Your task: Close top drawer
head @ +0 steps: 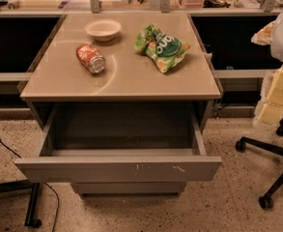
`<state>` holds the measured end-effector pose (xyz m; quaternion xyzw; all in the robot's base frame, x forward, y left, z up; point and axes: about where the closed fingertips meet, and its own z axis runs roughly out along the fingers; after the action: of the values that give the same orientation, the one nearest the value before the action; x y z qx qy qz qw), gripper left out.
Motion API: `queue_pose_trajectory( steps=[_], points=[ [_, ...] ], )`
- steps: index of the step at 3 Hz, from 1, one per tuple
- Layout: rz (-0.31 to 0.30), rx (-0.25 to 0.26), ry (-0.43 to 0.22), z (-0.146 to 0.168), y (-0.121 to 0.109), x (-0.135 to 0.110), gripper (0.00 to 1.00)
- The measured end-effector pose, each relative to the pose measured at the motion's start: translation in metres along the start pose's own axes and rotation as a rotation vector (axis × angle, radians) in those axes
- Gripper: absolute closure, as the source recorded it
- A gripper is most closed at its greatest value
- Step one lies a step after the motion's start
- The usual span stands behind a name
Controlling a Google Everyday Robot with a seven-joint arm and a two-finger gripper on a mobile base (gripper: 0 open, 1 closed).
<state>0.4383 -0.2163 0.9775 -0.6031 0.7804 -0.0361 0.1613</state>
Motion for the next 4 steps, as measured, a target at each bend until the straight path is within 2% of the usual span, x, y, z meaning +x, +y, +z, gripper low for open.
queue_pose_trajectory(
  steps=[1,2,3,4],
  points=[
    [0.000,0.000,0.000,0.000,0.000,0.000,0.00],
    [0.004,-0.028,-0.066,0.016,0.017,0.002,0.00],
    [-0.003,-0.067,-0.211,0.056,0.057,-0.003,0.00],
    [0.030,-0.126,-0.387,0.120,0.101,-0.019,0.00]
  ],
)
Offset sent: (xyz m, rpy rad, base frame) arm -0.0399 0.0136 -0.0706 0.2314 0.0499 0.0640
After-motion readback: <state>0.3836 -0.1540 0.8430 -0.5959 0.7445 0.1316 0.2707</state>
